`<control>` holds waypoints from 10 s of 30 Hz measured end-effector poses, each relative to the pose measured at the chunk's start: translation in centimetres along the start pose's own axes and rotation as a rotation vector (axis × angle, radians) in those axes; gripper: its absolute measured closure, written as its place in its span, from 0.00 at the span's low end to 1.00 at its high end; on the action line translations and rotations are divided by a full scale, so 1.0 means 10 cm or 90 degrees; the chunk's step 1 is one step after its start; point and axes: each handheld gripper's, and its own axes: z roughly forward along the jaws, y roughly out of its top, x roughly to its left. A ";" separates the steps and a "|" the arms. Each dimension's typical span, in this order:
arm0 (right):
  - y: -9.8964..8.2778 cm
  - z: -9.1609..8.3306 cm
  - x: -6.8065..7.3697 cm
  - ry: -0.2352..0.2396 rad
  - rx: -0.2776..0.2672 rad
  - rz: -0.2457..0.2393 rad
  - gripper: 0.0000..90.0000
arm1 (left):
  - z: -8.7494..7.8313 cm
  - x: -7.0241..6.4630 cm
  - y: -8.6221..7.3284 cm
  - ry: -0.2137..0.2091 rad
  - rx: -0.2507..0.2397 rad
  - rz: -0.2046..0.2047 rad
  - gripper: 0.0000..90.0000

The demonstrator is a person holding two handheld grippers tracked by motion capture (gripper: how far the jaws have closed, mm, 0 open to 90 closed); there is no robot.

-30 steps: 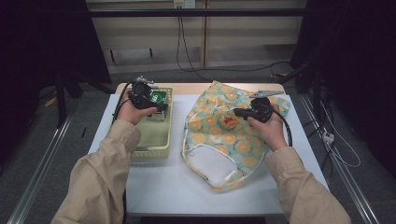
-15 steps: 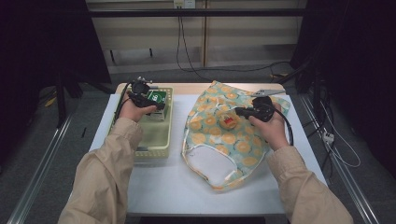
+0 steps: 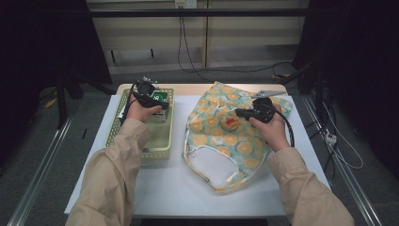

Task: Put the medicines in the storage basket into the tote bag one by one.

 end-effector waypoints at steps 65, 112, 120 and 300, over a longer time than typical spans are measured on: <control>0.08 0.03 0.03 -0.012 -0.001 0.002 1.00 | -0.97 -0.23 0.15 -0.095 0.007 0.039 0.18; 0.17 -0.05 0.04 -0.030 -0.019 -0.004 1.00 | -0.08 -2.05 -0.13 -0.263 0.024 0.176 0.18; 0.16 -0.06 -0.02 -0.041 -0.025 0.006 1.00 | 0.12 -2.14 -0.14 -0.247 0.019 0.164 0.17; 0.07 -0.06 0.02 0.003 -0.022 0.006 1.00 | -0.42 0.60 -0.36 0.002 0.114 0.010 0.70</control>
